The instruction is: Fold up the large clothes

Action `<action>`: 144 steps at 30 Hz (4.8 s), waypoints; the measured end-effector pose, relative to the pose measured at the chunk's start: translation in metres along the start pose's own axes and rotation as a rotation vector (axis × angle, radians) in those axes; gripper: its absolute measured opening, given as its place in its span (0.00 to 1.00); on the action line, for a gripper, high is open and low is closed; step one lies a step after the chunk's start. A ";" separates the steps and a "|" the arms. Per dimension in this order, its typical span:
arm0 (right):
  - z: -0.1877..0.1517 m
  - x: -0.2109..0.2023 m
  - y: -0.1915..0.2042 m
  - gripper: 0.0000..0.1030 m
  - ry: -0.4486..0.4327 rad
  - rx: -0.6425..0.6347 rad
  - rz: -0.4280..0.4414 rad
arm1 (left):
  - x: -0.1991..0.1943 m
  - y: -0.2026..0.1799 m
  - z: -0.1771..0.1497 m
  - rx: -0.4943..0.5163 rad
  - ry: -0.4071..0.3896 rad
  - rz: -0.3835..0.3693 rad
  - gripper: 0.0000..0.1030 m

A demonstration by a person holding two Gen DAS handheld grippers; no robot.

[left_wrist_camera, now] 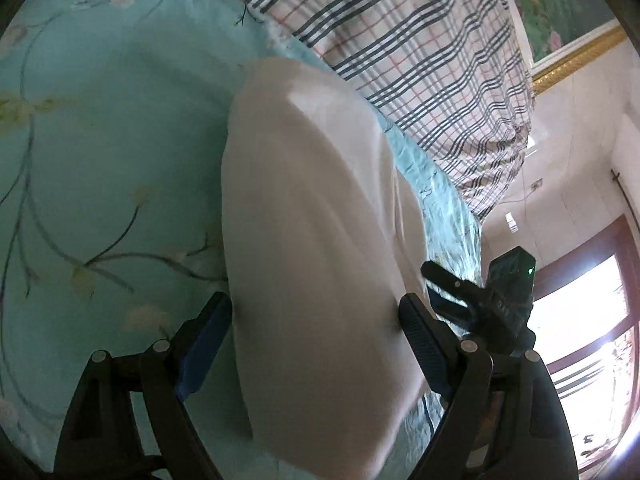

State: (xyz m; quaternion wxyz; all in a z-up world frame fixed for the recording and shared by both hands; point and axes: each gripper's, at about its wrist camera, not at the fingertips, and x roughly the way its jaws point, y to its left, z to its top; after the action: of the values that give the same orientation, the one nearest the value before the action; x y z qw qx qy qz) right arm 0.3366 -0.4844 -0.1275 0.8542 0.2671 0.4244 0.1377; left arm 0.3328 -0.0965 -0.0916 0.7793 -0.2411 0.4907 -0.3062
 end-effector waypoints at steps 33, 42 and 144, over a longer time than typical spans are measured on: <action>-0.111 0.049 0.117 0.16 0.246 0.008 0.405 | -0.128 0.038 -0.058 0.041 0.019 0.097 0.37; -0.127 0.066 0.111 0.32 0.272 -0.002 0.277 | -0.118 0.099 -0.083 -0.112 -0.018 0.099 0.60; -0.167 0.009 0.183 0.11 0.146 -0.263 0.113 | -0.148 -0.005 -0.149 0.371 -0.016 0.175 0.36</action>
State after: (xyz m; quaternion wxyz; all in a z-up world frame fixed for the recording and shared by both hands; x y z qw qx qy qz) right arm 0.2075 -0.2736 -0.1118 0.8396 0.1655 0.4480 0.2590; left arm 0.1464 -0.0059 -0.0566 0.8379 -0.0525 0.4386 -0.3204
